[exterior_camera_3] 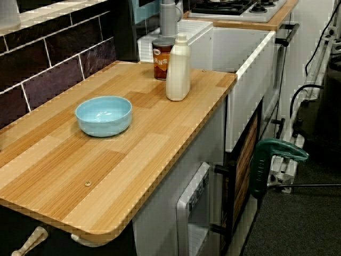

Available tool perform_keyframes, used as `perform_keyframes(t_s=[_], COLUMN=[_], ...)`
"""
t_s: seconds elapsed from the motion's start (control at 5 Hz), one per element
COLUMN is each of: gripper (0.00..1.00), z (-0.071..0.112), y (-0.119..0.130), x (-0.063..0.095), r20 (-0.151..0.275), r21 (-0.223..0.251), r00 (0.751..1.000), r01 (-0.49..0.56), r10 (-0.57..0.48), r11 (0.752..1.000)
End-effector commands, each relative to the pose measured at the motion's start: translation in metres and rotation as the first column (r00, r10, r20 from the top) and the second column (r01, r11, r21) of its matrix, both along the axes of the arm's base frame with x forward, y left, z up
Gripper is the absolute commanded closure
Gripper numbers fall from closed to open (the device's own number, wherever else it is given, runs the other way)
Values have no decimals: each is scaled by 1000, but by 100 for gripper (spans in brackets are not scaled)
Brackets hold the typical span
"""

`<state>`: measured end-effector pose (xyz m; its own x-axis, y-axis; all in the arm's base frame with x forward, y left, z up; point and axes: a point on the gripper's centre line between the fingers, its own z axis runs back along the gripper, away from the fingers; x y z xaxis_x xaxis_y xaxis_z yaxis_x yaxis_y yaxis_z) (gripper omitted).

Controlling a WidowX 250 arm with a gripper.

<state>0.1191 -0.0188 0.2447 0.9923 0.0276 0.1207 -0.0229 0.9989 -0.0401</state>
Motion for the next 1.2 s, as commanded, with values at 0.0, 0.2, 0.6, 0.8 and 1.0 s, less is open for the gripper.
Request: perform_keyframes(t_s=[0.0,0.2,0.6,0.8,1.0], gripper=[0,0,0,0,0], z=[0,-15,-27,-45,-53], y=[0,9,46,51,47], x=[0,17,56,84,102], r20=[0,-10,-5,29,54], r21=[0,28,71,167,192], r00=[1000,1000,999,999,979], r01=[0,2,-33,21,182], r10=[0,-2,34,-26,-195], r11=[1000,1000,997,986,964])
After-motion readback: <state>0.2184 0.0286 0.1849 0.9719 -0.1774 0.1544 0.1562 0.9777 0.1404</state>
